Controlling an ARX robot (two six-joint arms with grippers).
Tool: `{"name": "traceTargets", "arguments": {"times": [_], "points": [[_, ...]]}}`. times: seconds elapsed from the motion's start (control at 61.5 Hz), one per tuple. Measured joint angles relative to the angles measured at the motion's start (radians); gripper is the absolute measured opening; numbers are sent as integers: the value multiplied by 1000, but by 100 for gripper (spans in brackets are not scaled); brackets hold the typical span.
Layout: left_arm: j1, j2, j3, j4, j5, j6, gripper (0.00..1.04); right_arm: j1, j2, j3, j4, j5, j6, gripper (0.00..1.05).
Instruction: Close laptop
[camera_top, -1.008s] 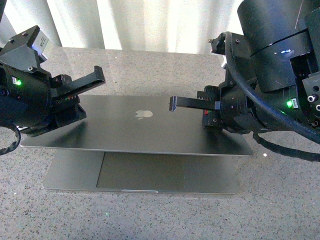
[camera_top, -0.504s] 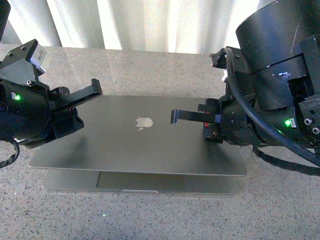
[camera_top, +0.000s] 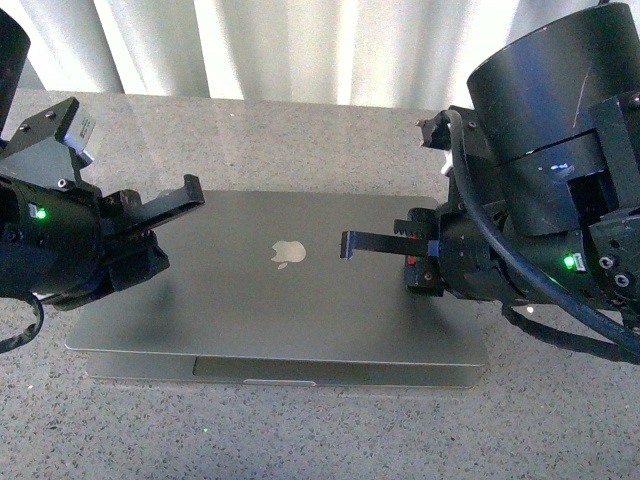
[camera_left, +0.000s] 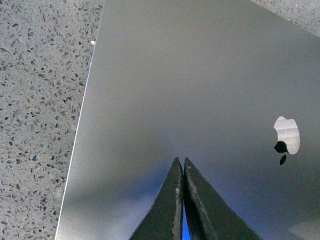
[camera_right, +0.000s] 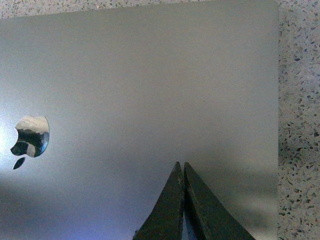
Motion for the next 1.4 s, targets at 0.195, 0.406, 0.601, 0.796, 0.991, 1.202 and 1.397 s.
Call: {"name": "traceTargets", "arguments": {"times": [0.195, 0.406, 0.601, 0.796, 0.991, 1.202, 1.397], "points": [[0, 16, -5, 11, 2, -6, 4, 0, 10, 0, 5, -3, 0, 1], [1, 21, -10, 19, 3, -10, 4, 2, 15, 0, 6, -6, 0, 1], [4, 26, -18, 32, 12, -20, 4, 6, 25, 1, 6, -6, 0, 1], [6, 42, -26, 46, 18, -26, 4, 9, 29, 1, 6, -7, 0, 1], [8, 60, -37, 63, 23, -34, 4, 11, 34, 2, 6, -7, 0, 1], [8, 72, -45, 80, 29, -49, 4, 12, 36, 2, 6, -6, 0, 1], [8, 74, -47, 85, 31, -56, 4, 15, 37, 3, 6, -5, 0, 1]]}}
